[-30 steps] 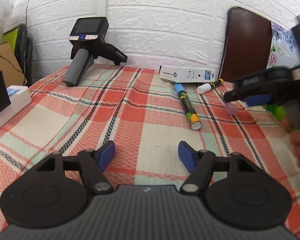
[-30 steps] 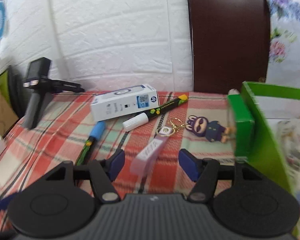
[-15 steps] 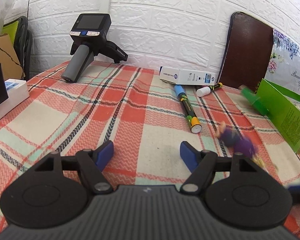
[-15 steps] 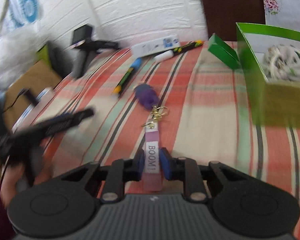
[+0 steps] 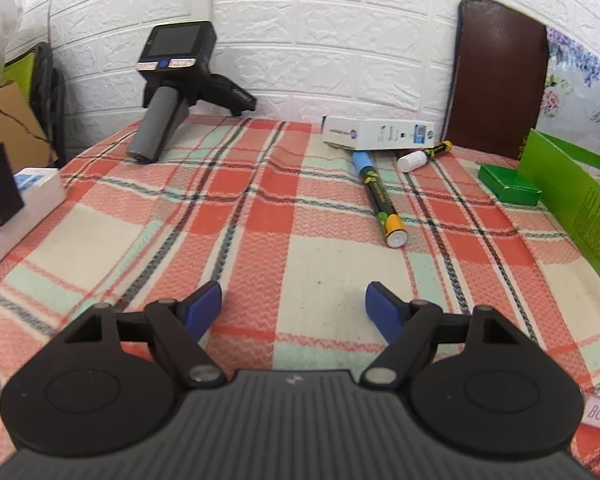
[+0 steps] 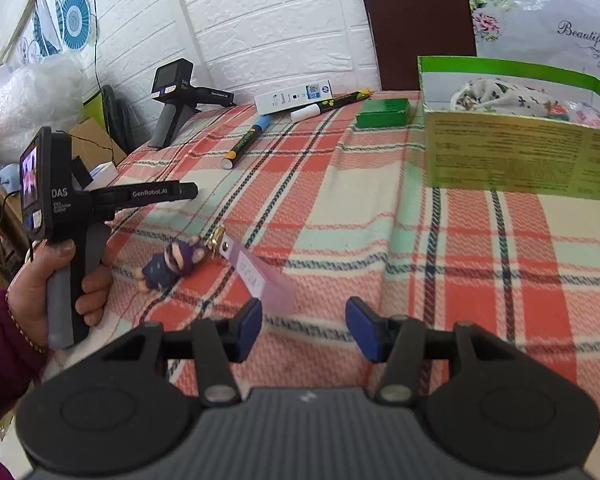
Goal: Organize objects
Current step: 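Lower the keychain with the right gripper while the left gripper grasps the purple figure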
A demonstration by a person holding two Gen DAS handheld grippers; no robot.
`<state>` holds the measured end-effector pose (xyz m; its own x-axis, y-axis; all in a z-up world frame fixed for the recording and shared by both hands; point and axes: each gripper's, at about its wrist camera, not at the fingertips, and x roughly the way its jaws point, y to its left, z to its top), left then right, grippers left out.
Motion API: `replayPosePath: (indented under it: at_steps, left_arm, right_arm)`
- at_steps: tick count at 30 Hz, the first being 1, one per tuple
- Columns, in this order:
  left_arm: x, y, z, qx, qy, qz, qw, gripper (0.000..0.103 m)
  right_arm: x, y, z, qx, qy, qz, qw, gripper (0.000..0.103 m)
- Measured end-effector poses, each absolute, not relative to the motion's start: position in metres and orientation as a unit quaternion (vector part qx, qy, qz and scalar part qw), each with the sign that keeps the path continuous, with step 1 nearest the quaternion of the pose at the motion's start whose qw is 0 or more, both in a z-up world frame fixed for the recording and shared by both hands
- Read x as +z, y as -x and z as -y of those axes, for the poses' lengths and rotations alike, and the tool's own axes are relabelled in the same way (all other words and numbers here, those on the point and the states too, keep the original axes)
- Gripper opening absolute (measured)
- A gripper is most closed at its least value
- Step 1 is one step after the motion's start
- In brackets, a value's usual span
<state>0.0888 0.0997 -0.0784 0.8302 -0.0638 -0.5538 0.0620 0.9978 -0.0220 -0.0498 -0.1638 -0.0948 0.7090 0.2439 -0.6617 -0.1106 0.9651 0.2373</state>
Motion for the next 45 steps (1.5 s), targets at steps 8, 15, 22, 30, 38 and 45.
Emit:
replayPosePath:
  at_steps: [8,15,22,30,38,45]
  left_arm:
    - [-0.038,-0.01,-0.145,-0.071,0.138,-0.33,0.931,0.078]
    - [-0.039,-0.002,-0.12,-0.179,0.221,-0.402,0.87,0.078]
    - [-0.038,-0.014,-0.065,-0.154,0.08,-0.373,0.911,0.078]
    - [-0.065,-0.022,-0.052,-0.185,0.001,-0.412,0.892,0.035]
    - [-0.059,-0.03,-0.058,-0.183,0.039,-0.402,0.897,0.052]
    - [-0.022,-0.04,-0.072,-0.13,0.024,-0.342,0.93,0.063]
  right_arm:
    - [-0.088,0.054,0.157,0.108,-0.068,-0.329,0.936,0.053]
    - [-0.084,0.041,0.138,0.137,-0.012,-0.32,0.938,0.053]
    - [-0.094,0.029,0.137,0.128,0.01,-0.338,0.932,0.054]
    - [-0.097,0.017,0.13,0.099,0.026,-0.337,0.936,0.022]
    - [-0.088,0.024,0.13,0.119,0.032,-0.321,0.939,0.05]
    - [-0.082,-0.001,0.118,0.127,0.059,-0.32,0.937,0.054]
